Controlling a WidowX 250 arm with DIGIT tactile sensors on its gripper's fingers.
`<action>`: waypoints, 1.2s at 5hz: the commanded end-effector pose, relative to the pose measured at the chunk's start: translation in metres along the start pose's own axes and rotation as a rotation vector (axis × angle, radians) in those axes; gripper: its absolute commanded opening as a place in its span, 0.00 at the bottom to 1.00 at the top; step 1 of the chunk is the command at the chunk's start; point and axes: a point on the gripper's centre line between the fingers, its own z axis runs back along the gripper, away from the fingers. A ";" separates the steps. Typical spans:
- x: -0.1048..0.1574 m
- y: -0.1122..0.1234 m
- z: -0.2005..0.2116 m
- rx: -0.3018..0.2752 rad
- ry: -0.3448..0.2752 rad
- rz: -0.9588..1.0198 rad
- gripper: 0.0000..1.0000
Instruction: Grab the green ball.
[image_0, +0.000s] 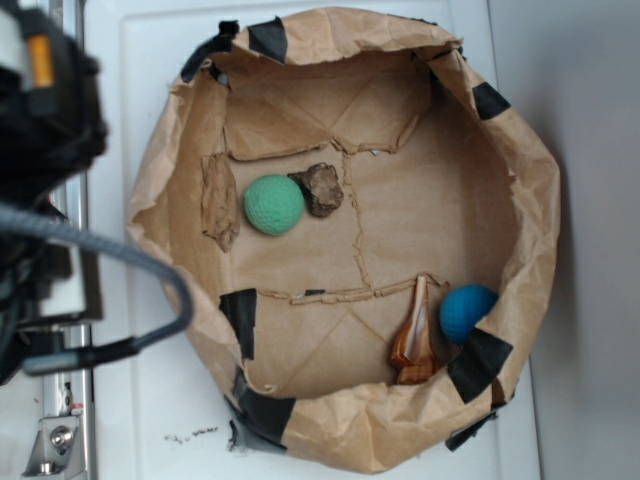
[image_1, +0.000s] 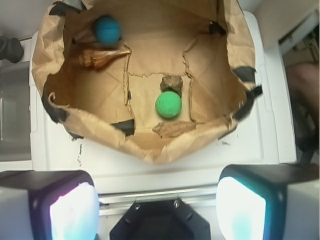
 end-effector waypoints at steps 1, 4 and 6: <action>0.051 0.010 -0.030 -0.084 0.023 -0.049 1.00; 0.064 -0.008 -0.111 -0.065 0.012 -0.092 1.00; 0.057 0.024 -0.134 -0.072 0.019 -0.065 1.00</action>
